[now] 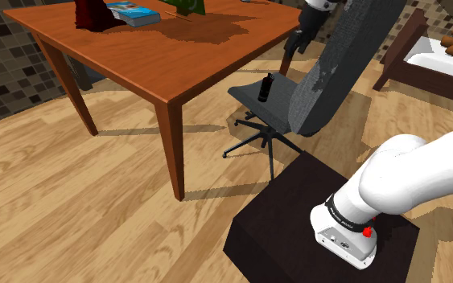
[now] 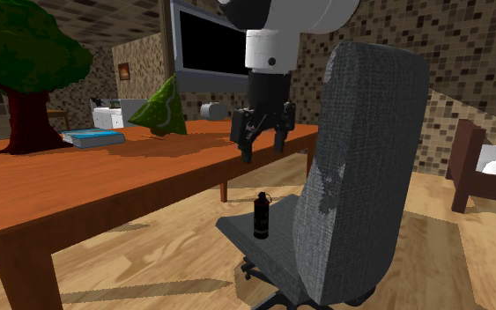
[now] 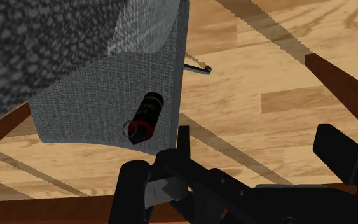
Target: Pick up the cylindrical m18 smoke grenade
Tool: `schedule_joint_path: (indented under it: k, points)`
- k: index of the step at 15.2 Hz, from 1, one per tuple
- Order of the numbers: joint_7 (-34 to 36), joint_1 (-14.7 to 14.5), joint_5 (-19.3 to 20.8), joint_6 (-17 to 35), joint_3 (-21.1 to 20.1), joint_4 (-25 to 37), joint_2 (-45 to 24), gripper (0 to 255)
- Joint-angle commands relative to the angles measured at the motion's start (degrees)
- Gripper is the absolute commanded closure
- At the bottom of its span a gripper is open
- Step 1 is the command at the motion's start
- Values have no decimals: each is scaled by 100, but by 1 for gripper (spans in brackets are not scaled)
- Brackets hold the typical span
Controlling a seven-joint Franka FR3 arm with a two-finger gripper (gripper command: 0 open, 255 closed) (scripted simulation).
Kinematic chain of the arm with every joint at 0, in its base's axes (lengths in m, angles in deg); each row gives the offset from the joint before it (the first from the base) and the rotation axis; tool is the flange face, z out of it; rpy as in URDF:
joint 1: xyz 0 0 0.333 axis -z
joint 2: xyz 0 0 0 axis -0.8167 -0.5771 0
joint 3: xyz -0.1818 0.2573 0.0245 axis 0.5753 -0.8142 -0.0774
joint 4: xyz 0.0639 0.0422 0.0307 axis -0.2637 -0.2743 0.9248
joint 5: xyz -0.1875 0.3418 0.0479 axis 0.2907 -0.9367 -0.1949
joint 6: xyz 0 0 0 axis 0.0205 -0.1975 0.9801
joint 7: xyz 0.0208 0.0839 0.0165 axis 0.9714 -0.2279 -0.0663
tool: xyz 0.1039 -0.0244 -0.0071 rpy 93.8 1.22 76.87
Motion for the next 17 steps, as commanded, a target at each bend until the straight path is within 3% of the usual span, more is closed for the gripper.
schedule_joint_path:
  k: [1, 10, 17]
  points:
    - [-253, -27, 8, 283, 177, 103, -425, 0]
    - [-1511, -54, -369, 1120, 788, 975, -2349, 0]
    - [-2519, 231, -973, 1442, 872, 2075, -4003, 0]
